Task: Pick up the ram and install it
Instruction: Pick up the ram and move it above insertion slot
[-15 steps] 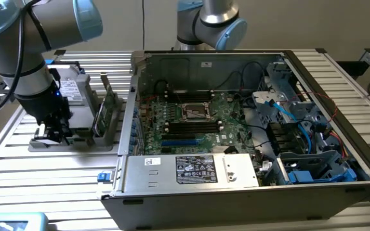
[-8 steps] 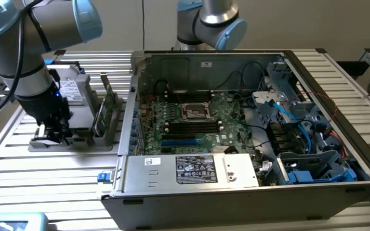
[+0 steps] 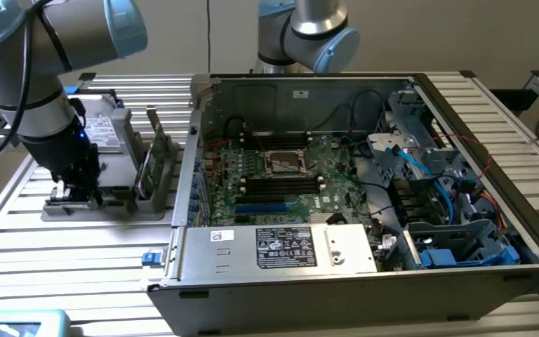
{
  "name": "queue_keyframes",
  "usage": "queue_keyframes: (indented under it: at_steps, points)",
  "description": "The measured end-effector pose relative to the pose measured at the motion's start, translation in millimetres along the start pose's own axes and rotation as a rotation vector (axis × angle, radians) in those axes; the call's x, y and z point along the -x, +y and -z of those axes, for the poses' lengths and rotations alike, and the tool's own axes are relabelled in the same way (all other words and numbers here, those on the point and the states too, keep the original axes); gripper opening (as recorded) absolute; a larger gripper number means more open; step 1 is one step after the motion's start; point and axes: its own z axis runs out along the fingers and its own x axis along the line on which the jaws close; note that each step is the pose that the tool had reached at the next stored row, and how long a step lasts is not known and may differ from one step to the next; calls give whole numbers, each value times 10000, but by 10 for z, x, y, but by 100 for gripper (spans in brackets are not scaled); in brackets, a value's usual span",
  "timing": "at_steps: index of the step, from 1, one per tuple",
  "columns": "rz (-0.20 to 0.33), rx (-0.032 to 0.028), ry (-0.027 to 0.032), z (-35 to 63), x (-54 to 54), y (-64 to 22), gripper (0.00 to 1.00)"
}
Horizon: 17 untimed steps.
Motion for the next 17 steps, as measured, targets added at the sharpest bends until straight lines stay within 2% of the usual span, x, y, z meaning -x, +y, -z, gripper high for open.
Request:
queue_keyframes:
  at_steps: [17]
  points:
    - [3,-24,2,763,-19,40,13]
